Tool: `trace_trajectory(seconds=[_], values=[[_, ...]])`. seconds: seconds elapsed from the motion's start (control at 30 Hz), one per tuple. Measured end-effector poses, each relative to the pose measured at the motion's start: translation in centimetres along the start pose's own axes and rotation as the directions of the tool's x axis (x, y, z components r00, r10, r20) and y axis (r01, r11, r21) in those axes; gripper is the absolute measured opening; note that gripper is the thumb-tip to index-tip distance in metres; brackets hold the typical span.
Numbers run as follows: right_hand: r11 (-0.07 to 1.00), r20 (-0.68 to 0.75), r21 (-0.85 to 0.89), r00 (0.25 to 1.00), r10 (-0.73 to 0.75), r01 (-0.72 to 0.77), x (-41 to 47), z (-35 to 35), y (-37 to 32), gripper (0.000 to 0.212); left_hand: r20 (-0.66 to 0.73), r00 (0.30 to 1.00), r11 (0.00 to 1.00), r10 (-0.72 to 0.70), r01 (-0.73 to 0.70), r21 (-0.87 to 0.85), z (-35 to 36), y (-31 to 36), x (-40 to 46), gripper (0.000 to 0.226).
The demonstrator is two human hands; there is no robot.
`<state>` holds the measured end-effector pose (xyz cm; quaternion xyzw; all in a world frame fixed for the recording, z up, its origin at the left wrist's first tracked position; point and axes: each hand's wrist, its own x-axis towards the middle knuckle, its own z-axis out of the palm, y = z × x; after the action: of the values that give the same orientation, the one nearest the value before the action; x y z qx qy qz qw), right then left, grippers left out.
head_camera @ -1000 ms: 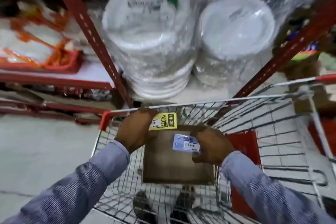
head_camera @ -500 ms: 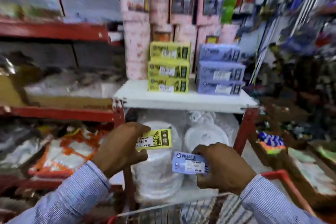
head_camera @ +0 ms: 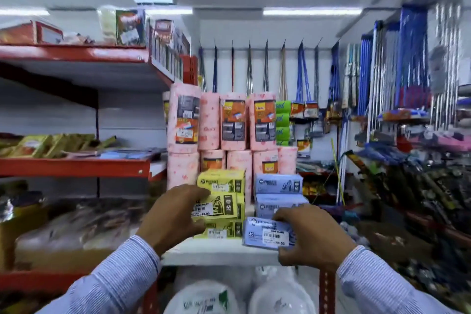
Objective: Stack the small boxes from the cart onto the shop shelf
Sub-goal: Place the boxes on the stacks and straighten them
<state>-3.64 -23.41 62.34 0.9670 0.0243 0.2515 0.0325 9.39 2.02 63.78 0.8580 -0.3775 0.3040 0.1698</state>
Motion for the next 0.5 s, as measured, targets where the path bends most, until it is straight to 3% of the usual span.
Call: trace_trajectory(seconds=[0.5], values=[[0.987, -0.118, -0.131, 0.99, 0.08, -0.095, 8.2, 0.4, 5.0, 0.06, -0.045, 0.998, 0.998, 0.046, -0.044, 0.047, 4.9, -1.1, 7.6, 0.057]])
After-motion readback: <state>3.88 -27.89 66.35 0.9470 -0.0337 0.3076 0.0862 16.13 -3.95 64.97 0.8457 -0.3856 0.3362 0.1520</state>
